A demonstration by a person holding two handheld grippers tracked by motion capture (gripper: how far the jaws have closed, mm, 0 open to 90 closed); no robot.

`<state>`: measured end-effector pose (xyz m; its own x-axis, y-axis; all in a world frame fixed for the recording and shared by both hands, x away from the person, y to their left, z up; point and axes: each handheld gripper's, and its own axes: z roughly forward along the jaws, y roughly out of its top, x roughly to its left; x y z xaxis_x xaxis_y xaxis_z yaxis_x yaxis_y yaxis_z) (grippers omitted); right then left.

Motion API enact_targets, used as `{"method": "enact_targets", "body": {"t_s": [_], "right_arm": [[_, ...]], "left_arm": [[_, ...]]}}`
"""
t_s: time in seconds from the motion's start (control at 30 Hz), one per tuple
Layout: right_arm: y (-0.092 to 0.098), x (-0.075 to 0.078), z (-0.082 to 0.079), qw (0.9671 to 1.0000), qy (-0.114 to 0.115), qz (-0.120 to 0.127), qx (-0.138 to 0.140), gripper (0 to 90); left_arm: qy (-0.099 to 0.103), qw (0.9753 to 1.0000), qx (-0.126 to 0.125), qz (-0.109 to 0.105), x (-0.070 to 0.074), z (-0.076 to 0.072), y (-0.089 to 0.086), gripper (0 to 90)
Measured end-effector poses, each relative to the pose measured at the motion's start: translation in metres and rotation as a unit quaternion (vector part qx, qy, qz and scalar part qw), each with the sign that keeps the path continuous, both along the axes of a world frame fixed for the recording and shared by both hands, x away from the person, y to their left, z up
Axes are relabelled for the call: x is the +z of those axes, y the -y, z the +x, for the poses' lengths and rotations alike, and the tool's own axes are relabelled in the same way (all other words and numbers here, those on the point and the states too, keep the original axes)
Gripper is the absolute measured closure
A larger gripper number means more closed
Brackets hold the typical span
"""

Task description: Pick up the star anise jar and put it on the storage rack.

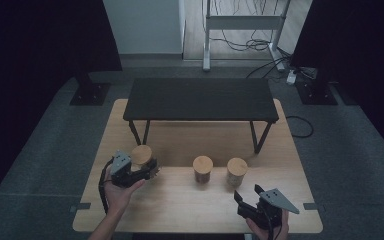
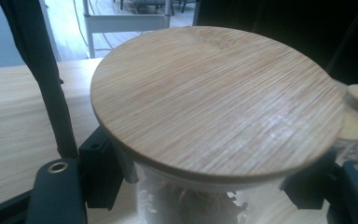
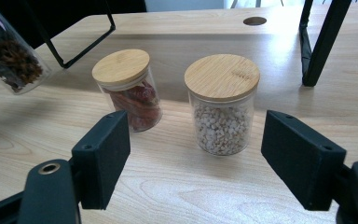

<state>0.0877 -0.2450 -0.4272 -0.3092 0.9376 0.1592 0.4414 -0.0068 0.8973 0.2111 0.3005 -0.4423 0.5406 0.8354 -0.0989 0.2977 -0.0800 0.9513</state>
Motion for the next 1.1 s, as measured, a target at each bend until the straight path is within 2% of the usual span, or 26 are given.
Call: {"method": "enact_targets", "body": {"t_s": [0.1,0.23,0.53,0.73,1.1], "right_arm": [[-0.001,0.000,0.000,1.0000,0.001,-0.001,-0.001,23.9],[-0.001,0.000,0.000,1.0000,0.001,-0.002,-0.002,23.9],[-0.002,-0.001,-0.002,1.0000,0.000,-0.006,-0.004,24.0],[-0.003,-0.001,-0.002,1.0000,0.001,-0.008,-0.004,24.0],[-0.004,0.000,-0.004,0.9999,0.003,-0.009,-0.004,24.0]], "left_arm": [[0.003,1.0000,-0.001,0.003,0.003,-0.003,-0.002,27.4],[0.008,0.9999,-0.002,-0.008,0.009,-0.009,-0.010,27.4],[0.021,0.9997,-0.003,-0.012,0.017,-0.024,-0.018,27.4],[0.028,0.9993,-0.002,-0.023,0.021,-0.029,-0.023,27.4],[0.058,0.9975,-0.001,-0.041,0.035,-0.035,-0.029,27.4]]}}
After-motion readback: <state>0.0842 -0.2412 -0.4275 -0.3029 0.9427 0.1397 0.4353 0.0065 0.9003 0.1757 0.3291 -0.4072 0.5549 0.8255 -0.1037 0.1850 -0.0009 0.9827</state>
